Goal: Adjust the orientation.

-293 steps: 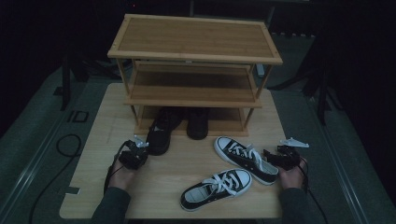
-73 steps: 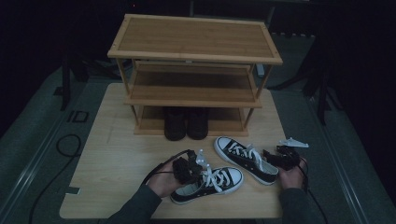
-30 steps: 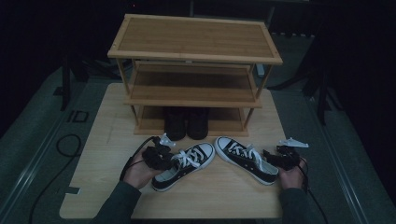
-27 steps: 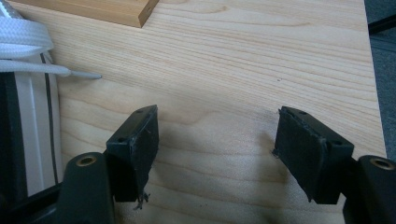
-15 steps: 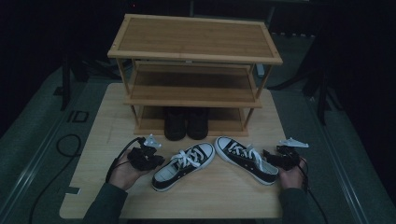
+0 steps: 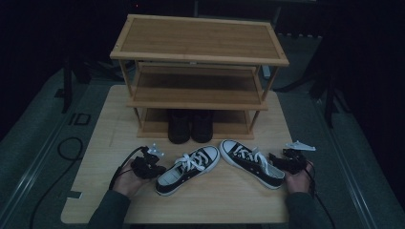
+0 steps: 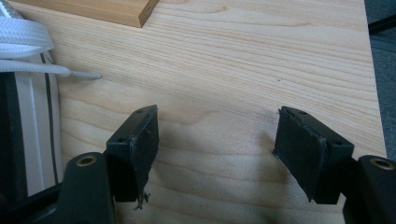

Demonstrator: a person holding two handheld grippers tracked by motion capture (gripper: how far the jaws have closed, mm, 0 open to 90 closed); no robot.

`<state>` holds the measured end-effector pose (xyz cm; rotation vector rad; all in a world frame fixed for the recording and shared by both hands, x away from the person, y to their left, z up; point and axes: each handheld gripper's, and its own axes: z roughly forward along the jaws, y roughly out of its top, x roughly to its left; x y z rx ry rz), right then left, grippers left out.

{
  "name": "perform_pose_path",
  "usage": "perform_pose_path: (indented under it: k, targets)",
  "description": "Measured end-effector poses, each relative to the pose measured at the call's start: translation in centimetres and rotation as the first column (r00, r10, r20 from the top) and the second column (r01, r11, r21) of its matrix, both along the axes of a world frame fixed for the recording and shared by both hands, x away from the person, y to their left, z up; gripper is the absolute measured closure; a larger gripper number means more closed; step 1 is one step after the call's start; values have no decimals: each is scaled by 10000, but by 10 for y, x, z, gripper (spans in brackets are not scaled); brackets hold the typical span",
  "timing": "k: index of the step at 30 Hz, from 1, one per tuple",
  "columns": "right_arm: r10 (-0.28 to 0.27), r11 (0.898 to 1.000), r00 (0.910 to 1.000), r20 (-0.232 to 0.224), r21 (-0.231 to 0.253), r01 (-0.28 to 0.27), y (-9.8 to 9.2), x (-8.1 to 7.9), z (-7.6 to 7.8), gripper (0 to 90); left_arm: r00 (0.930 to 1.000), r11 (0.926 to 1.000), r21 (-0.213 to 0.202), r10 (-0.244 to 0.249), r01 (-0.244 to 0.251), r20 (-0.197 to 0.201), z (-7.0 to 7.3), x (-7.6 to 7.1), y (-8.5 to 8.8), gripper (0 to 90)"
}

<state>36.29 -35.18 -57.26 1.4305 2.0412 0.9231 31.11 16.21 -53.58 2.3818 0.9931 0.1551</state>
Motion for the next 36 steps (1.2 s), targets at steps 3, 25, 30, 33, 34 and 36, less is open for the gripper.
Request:
perform_pose_path:
  k: [3, 25, 30, 33, 34, 36]
  targets:
    - [-3, 10000, 10000, -3, 3, 3, 0, 0, 0, 301, 10000, 10000, 38, -30, 30, 9, 0, -1, -1, 898]
    - [-3, 10000, 10000, -3, 4, 3, 0, 0, 0, 301, 9885, 9879, 344, -1510, 1510, -38, -2, -21, -45, 898]
    - [-3, 10000, 10000, -2, 4, 3, 0, 0, 0, 301, 9820, 9815, 298, -1889, 1889, -45, -3, -25, -58, 898]
    - [-4, 10000, 10000, -1, 7, 4, 0, 0, 0, 301, 9760, 9755, 317, -2176, 2176, -33, -3, -28, -67, 897]
    - [-1, 10000, 10000, 1, 5, 1, 0, 0, 0, 301, 9731, 9726, 314, -2305, 2305, -34, -3, -29, -72, 897]
    - [-1, 10000, 10000, 0, 5, 1, 0, 0, 0, 301, 9680, 9675, 312, -2508, 2508, -40, -3, -31, -80, 897]
